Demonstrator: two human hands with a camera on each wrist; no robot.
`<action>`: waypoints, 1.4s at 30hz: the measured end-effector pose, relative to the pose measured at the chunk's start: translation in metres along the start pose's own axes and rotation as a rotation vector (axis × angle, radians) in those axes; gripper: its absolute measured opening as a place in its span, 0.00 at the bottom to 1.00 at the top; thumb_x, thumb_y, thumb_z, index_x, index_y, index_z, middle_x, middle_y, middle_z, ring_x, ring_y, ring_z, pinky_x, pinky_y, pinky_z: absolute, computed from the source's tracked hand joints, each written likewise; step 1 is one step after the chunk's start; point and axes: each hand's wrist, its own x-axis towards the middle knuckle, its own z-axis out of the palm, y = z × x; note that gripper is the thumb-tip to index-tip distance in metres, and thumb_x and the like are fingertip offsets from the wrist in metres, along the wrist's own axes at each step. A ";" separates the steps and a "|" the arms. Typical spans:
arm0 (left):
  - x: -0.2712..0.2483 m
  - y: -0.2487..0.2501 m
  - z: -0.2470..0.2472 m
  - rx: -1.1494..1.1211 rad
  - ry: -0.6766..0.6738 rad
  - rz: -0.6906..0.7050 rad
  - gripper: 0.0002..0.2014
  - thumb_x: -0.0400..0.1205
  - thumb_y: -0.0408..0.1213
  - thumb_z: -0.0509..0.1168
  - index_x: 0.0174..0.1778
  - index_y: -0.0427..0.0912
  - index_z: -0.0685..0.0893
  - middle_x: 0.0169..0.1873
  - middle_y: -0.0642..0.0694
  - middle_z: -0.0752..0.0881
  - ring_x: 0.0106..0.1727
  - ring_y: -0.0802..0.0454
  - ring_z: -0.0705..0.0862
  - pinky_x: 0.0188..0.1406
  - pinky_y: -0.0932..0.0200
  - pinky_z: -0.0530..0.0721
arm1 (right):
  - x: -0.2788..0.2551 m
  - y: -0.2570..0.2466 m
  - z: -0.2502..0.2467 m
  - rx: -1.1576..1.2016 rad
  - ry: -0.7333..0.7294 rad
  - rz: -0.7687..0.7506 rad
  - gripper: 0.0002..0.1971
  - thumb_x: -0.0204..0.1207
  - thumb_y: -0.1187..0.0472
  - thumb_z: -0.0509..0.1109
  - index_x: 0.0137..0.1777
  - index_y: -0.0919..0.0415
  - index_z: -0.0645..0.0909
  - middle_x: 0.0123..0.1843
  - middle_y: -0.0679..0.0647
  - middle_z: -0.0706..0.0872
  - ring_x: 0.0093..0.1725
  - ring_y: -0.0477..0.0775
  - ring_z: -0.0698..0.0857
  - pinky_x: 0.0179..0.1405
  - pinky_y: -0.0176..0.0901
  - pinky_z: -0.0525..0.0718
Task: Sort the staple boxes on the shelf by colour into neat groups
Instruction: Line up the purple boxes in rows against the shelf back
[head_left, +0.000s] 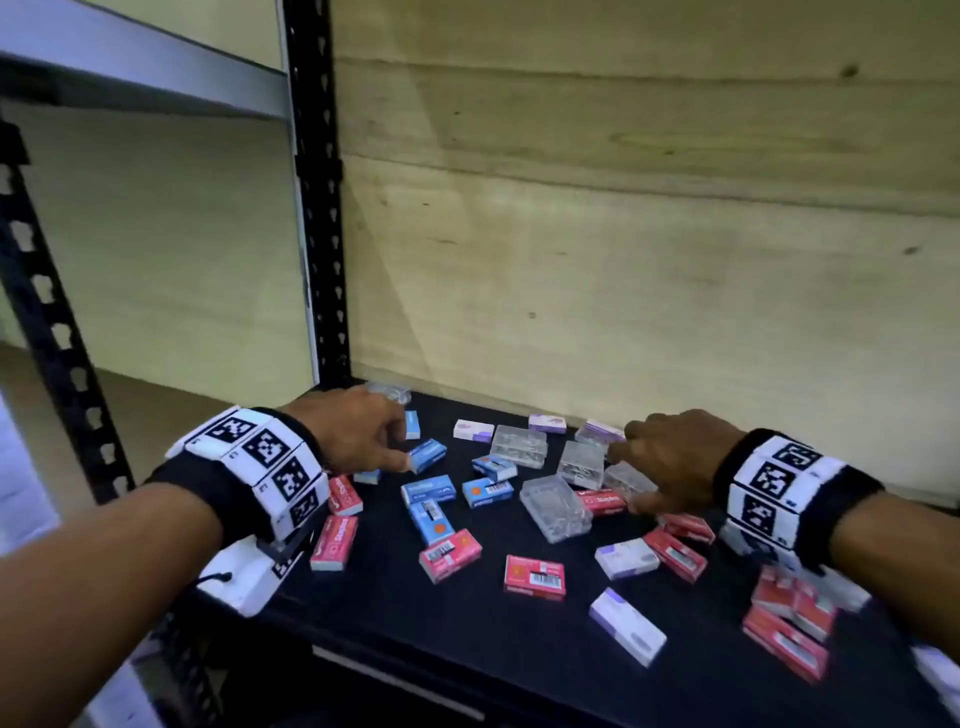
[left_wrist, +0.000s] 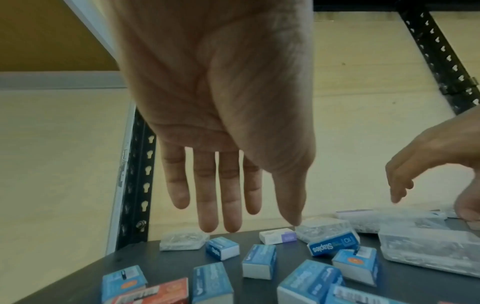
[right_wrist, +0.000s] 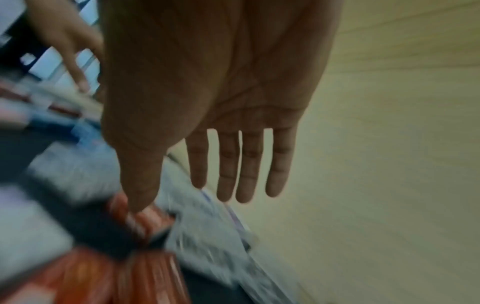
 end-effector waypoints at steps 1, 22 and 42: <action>0.002 0.001 0.002 -0.004 -0.015 0.007 0.17 0.75 0.66 0.67 0.52 0.61 0.81 0.47 0.62 0.85 0.51 0.57 0.84 0.56 0.50 0.85 | -0.001 0.001 0.004 -0.042 0.008 -0.022 0.32 0.78 0.35 0.64 0.79 0.47 0.66 0.70 0.54 0.78 0.67 0.59 0.79 0.56 0.52 0.80; 0.029 0.033 -0.003 0.119 -0.050 -0.010 0.20 0.79 0.62 0.65 0.61 0.55 0.80 0.57 0.55 0.85 0.55 0.53 0.82 0.45 0.57 0.76 | 0.070 -0.010 -0.029 0.483 0.188 0.047 0.32 0.78 0.33 0.64 0.78 0.47 0.69 0.72 0.51 0.80 0.67 0.56 0.80 0.62 0.55 0.81; 0.129 -0.035 -0.024 0.303 -0.106 -0.056 0.23 0.77 0.47 0.73 0.69 0.58 0.78 0.64 0.50 0.81 0.61 0.46 0.83 0.51 0.55 0.80 | 0.132 -0.022 -0.044 0.610 -0.160 -0.039 0.27 0.68 0.45 0.81 0.64 0.48 0.74 0.59 0.48 0.82 0.54 0.51 0.81 0.47 0.44 0.80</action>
